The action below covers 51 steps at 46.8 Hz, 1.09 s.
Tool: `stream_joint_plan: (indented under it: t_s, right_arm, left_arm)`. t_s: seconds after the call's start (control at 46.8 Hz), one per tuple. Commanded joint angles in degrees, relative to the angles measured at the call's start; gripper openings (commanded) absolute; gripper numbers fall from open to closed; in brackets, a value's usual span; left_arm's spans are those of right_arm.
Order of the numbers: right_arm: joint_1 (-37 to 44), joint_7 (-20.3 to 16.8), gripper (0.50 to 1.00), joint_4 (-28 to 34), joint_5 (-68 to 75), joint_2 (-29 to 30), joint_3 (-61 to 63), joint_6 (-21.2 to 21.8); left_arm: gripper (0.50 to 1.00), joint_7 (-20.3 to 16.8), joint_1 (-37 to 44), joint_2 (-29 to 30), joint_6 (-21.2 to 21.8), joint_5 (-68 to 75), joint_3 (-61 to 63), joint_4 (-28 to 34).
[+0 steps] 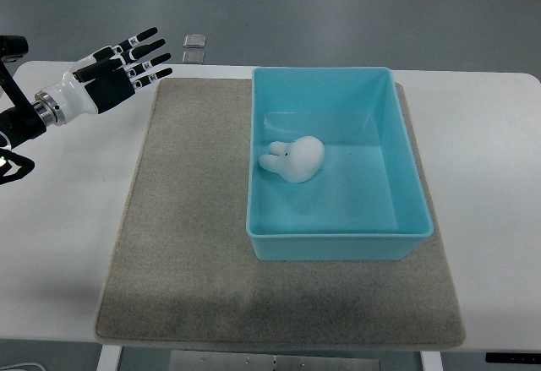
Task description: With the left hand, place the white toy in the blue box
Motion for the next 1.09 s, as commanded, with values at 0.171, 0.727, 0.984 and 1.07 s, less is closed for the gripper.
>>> stream_joint_plan:
  t_s: [0.171, 0.727, 0.984, 1.07]
  right_arm:
    - [0.0, 0.0, 0.936, 0.0, 0.0, 0.0, 0.0, -0.1]
    - [0.0, 0.0, 0.936, 0.0, 0.0, 0.0, 0.0, -0.1]
    - [0.0, 0.0, 0.936, 0.0, 0.0, 0.0, 0.0, 0.0]
    - [0.0, 0.0, 0.936, 0.1, 0.1, 0.0, 0.1, 0.5]
  left_arm:
    - [1.000, 1.0, 0.4, -0.4, -1.2, 0.2, -0.5, 0.0]
    - [1.000, -0.2, -0.3, -0.8, -1.8, 0.8, -1.0, 0.1]
    - [1.000, -0.1, -0.5, -1.2, -1.8, 0.8, -0.9, -0.4]
    - [1.000, -0.1, -0.7, -1.7, -1.8, 0.8, -0.9, -0.5]
